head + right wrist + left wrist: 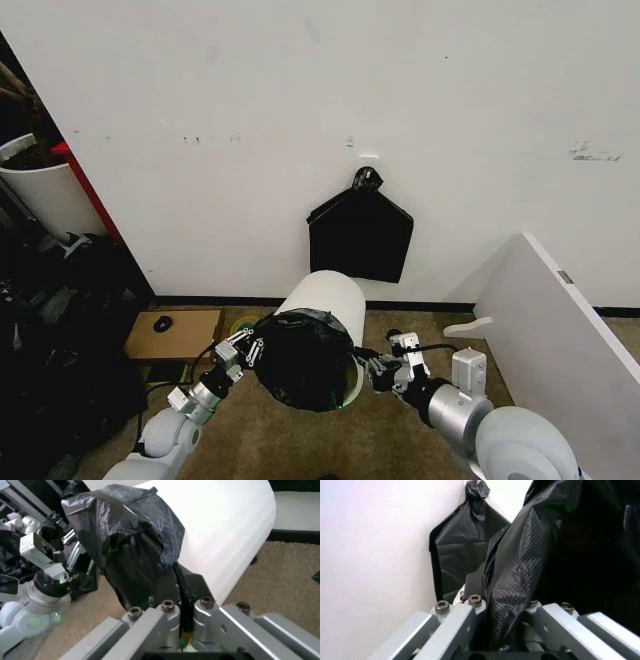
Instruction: Place the garbage bag over the trash bin.
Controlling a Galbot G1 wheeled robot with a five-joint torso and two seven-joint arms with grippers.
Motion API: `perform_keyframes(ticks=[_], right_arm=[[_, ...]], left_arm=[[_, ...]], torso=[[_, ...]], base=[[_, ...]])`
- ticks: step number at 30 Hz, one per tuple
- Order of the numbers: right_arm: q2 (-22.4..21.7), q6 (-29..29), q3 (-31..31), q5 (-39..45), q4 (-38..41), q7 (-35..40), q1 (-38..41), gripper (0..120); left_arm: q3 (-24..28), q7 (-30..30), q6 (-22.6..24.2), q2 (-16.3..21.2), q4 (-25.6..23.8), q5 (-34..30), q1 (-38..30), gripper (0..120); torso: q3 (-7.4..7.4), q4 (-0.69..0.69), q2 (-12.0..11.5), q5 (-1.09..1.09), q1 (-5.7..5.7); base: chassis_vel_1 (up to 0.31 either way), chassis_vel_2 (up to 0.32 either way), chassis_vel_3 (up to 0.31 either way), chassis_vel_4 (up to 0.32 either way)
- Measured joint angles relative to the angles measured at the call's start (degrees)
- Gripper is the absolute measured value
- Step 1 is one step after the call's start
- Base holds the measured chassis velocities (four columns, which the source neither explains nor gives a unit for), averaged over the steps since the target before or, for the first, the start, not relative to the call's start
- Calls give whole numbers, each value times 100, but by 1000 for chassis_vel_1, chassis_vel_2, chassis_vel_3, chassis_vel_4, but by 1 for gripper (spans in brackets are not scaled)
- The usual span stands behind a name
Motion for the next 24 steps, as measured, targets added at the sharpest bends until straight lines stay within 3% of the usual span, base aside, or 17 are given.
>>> perform_keyframes(ticks=[24], right_arm=[[-145,-9,172,-546,-155,-201,-13,0]], left_arm=[[-82,58,9,50,-122,-19,156,0]], torso=[[0,0,0,0,0]], base=[[0,0,0,0]])
